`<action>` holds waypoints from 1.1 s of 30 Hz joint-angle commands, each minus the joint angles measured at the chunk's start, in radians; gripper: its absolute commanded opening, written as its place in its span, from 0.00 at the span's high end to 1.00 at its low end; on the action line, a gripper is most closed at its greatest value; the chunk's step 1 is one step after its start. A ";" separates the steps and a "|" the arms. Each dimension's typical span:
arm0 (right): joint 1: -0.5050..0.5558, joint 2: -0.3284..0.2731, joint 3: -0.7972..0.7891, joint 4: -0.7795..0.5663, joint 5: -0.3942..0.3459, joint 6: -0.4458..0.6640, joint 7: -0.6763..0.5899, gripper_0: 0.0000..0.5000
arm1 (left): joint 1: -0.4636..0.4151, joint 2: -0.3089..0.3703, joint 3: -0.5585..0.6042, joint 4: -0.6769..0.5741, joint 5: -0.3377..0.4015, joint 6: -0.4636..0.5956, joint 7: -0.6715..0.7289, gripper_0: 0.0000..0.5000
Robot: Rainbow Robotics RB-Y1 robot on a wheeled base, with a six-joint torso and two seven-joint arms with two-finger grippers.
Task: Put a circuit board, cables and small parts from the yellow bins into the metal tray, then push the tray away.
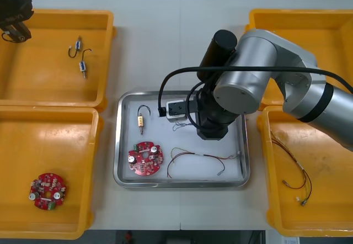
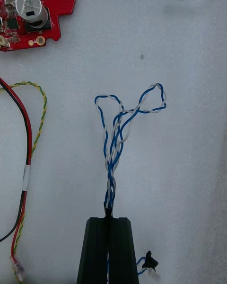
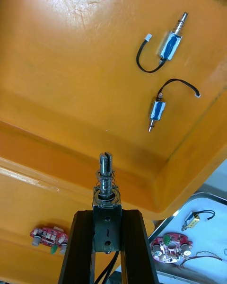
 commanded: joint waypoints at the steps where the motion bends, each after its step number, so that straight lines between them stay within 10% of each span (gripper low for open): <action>1: -0.001 0.040 0.018 0.043 0.029 -0.026 -0.025 1.00 | -0.055 0.054 0.032 -0.022 0.004 0.011 -0.056 1.00; 10: -0.001 0.057 0.018 0.114 0.047 -0.059 -0.011 0.90 | -0.055 0.054 0.032 -0.022 0.003 0.011 -0.056 1.00; 15: -0.001 0.052 0.016 0.112 0.035 -0.060 -0.018 0.14 | -0.055 0.053 0.030 -0.020 -0.001 0.011 -0.056 1.00; 17: -0.001 0.046 0.016 0.109 0.030 -0.060 -0.021 0.00 | -0.055 0.053 0.030 -0.020 -0.001 0.009 -0.056 1.00; 33: -0.001 -0.029 -0.197 -0.087 -0.039 0.152 -0.056 0.00 | -0.046 0.037 0.030 -0.022 0.012 0.012 -0.050 1.00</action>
